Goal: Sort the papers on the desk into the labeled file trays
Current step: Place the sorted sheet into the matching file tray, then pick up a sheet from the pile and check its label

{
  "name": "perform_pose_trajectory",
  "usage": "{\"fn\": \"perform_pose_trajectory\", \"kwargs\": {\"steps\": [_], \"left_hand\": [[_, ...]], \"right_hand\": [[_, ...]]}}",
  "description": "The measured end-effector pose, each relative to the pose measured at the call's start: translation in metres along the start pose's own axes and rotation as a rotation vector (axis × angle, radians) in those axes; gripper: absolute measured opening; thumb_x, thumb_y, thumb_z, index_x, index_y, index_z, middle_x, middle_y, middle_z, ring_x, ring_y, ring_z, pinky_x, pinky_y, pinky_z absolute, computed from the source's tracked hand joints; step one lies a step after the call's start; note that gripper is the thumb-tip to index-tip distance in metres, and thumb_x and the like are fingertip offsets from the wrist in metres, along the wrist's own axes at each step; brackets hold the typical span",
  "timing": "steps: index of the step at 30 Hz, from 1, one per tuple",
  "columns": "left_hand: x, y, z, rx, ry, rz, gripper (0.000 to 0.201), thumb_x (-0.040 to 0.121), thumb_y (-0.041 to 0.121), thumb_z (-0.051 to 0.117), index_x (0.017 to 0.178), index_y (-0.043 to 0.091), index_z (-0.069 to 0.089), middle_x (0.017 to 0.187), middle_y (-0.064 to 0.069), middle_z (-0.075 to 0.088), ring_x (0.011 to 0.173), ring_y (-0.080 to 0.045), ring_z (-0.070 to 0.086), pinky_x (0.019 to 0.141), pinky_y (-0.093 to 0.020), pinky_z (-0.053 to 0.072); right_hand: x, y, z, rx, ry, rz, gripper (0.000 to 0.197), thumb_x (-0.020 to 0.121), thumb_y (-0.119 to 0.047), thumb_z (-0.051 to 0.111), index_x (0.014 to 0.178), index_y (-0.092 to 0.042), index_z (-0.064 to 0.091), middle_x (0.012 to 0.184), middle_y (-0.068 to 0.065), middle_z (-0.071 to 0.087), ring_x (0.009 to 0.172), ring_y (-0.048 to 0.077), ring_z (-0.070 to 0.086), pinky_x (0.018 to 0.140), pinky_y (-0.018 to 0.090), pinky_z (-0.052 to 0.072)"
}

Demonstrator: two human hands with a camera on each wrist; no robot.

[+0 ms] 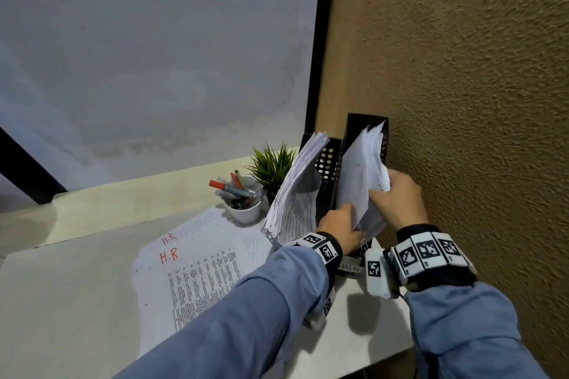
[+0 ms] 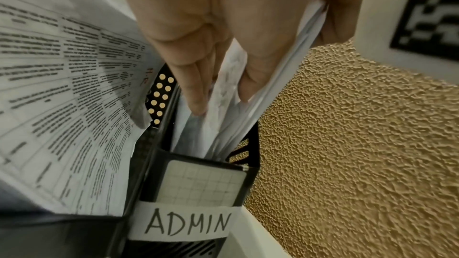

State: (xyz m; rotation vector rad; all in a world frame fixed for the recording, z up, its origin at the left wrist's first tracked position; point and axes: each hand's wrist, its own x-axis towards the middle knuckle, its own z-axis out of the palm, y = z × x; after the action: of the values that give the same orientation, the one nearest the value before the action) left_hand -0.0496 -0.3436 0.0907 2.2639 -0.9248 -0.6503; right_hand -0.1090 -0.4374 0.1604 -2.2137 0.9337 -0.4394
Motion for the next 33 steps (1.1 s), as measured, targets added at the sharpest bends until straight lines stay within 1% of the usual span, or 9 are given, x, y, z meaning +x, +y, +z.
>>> {"fn": "perform_pose_trajectory", "kwargs": {"steps": [7,11,14,16,22,24,27,31,33], "left_hand": [[-0.035,-0.014,-0.03,-0.241,0.08,0.061,0.062,0.079,0.032,0.069,0.133,0.016,0.044,0.125,-0.002,0.058,0.108,-0.022,0.06,0.09,-0.031,0.051],[-0.085,-0.05,-0.055,-0.418,0.216,0.047,0.029,0.084,0.028,0.064,0.111,0.018,0.062,0.102,-0.003,0.067,0.088,-0.018,0.065,0.08,-0.031,0.057],[-0.116,-0.106,-0.064,-0.421,0.401,-0.097,0.004,0.083,0.017,0.062,0.083,0.017,0.066,0.074,0.005,0.066,0.066,-0.008,0.06,0.065,-0.019,0.05],[-0.134,-0.151,-0.065,-0.332,0.457,-0.297,0.008,0.085,0.015,0.059,0.079,0.019,0.062,0.079,0.006,0.065,0.073,-0.011,0.06,0.066,-0.019,0.044],[-0.174,-0.255,-0.045,-0.092,0.366,-1.005,0.053,0.08,0.035,0.063,0.119,0.001,0.049,0.125,-0.016,0.047,0.114,-0.033,0.049,0.091,-0.036,0.046],[-0.18,-0.267,-0.039,-0.154,0.414,-1.043,0.066,0.078,0.037,0.067,0.127,0.001,0.042,0.13,-0.018,0.043,0.118,-0.035,0.046,0.096,-0.039,0.044],[-0.184,-0.274,-0.033,-0.234,0.497,-1.097,0.075,0.073,0.042,0.072,0.128,0.001,0.039,0.13,-0.019,0.044,0.117,-0.037,0.047,0.098,-0.044,0.043],[-0.189,-0.281,-0.035,-0.215,0.518,-1.152,0.074,0.072,0.041,0.075,0.123,0.002,0.039,0.125,-0.019,0.047,0.115,-0.037,0.048,0.095,-0.044,0.043],[-0.195,-0.286,-0.035,-0.289,0.531,-1.119,0.064,0.074,0.034,0.075,0.119,0.003,0.041,0.12,-0.019,0.053,0.109,-0.037,0.055,0.09,-0.042,0.047]], "right_hand": [[-0.006,-0.019,-0.004,0.014,0.166,-0.051,0.026,0.08,-0.016,0.064,0.103,-0.01,0.055,0.101,0.011,0.065,0.086,0.023,0.056,0.076,0.03,0.044],[-0.036,-0.055,0.006,0.078,0.294,-0.344,0.02,0.085,-0.015,0.061,0.104,-0.011,0.057,0.103,0.007,0.063,0.093,0.022,0.057,0.081,0.035,0.047],[-0.066,-0.076,0.041,0.132,0.154,-0.574,0.005,0.085,-0.01,0.061,0.089,-0.011,0.059,0.087,0.002,0.058,0.077,0.016,0.054,0.07,0.023,0.044],[-0.084,-0.075,0.079,0.143,-0.058,-0.606,0.003,0.086,-0.009,0.06,0.084,-0.011,0.058,0.082,0.0,0.055,0.07,0.012,0.051,0.065,0.011,0.04],[-0.114,-0.021,0.196,-0.087,-0.617,-0.164,0.028,0.086,-0.015,0.058,0.114,-0.01,0.059,0.112,0.006,0.061,0.099,0.019,0.058,0.088,0.023,0.044],[-0.118,-0.007,0.216,-0.162,-0.662,-0.036,0.023,0.084,-0.016,0.06,0.107,-0.01,0.059,0.107,0.008,0.06,0.104,0.022,0.059,0.082,0.021,0.041],[-0.129,0.004,0.234,-0.218,-0.677,0.063,0.02,0.077,-0.018,0.063,0.085,-0.011,0.046,0.088,0.005,0.047,0.069,0.015,0.048,0.058,0.024,0.034],[-0.143,0.014,0.25,-0.118,-0.64,0.179,0.04,0.08,-0.014,0.061,0.118,-0.013,0.048,0.113,0.008,0.053,0.098,0.023,0.056,0.074,0.022,0.037],[-0.143,0.017,0.255,-0.115,-0.63,0.189,0.025,0.079,-0.008,0.061,0.102,-0.013,0.051,0.098,0.007,0.056,0.083,0.022,0.054,0.068,0.022,0.038]]}}
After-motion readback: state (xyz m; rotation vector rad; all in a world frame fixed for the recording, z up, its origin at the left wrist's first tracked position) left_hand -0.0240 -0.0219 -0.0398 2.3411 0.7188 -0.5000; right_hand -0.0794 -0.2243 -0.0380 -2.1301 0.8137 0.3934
